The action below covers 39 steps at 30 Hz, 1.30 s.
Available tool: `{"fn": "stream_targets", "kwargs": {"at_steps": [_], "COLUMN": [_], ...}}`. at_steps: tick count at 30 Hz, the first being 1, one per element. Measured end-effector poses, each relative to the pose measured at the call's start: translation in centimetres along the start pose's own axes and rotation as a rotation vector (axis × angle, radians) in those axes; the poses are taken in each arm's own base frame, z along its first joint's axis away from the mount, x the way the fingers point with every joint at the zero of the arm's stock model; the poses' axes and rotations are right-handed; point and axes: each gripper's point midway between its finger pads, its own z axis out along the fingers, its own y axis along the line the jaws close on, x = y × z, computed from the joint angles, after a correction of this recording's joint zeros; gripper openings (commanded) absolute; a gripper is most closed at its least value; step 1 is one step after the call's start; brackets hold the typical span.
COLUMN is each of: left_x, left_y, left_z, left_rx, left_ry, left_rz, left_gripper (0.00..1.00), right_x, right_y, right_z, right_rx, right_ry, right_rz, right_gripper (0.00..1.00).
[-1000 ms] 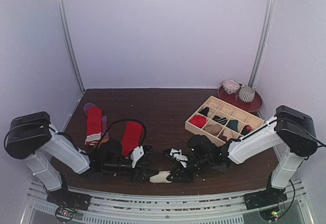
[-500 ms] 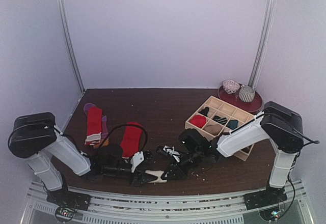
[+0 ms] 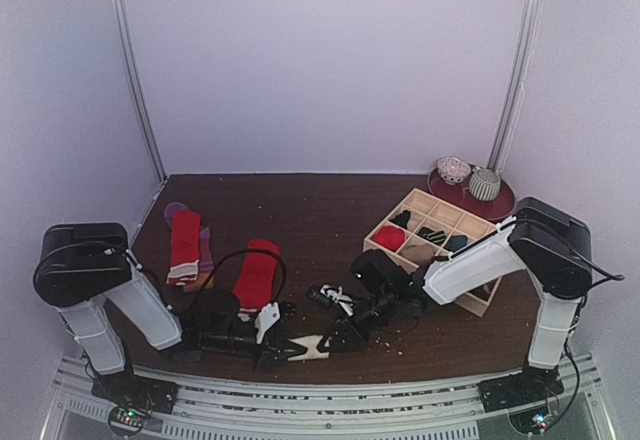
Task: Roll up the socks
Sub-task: Roll the sock at the center of the board.
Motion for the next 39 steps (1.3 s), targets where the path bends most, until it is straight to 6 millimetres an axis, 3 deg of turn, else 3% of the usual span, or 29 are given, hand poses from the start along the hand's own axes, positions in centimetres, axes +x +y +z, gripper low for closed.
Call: {"fn": "stream_targets", "kwargs": {"at_steps": [1, 7, 8, 13, 20, 27, 39], "left_x": [0.0, 0.2, 0.3, 0.4, 0.4, 0.4, 0.4], "left_y": [0.0, 0.1, 0.0, 0.0, -0.3, -0.3, -0.3], "left_z": [0.1, 0.8, 0.9, 0.9, 1.1, 1.2, 1.2], "left_rx": [0.001, 0.018, 0.020, 0.030, 0.050, 0.062, 0.064], "left_ry": [-0.003, -0.025, -0.029, -0.050, -0.057, -0.059, -0.061], "left_rz": [-0.010, -0.084, -0.096, -0.146, -0.171, -0.180, -0.181], "left_gripper": [0.00, 0.00, 0.00, 0.00, 0.00, 0.00, 0.00], "right_x": [-0.1, -0.5, -0.7, -1.7, 0.6, 0.8, 0.0], "right_y": [0.0, -1.0, -1.1, -0.1, 2.9, 1.5, 1.0], "right_z": [-0.1, -2.1, -2.8, -5.7, -2.9, -1.3, -1.3], "right_rx": [-0.001, 0.131, 0.167, 0.304, 0.296, 0.358, 0.423], "right_ry": [0.000, -0.042, -0.061, -0.177, -0.111, -0.069, -0.066], "right_rz": [-0.003, -0.102, -0.139, -0.416, -0.700, -0.772, -0.826], "right_gripper": [0.37, 0.47, 0.55, 0.62, 0.63, 0.63, 0.64]}}
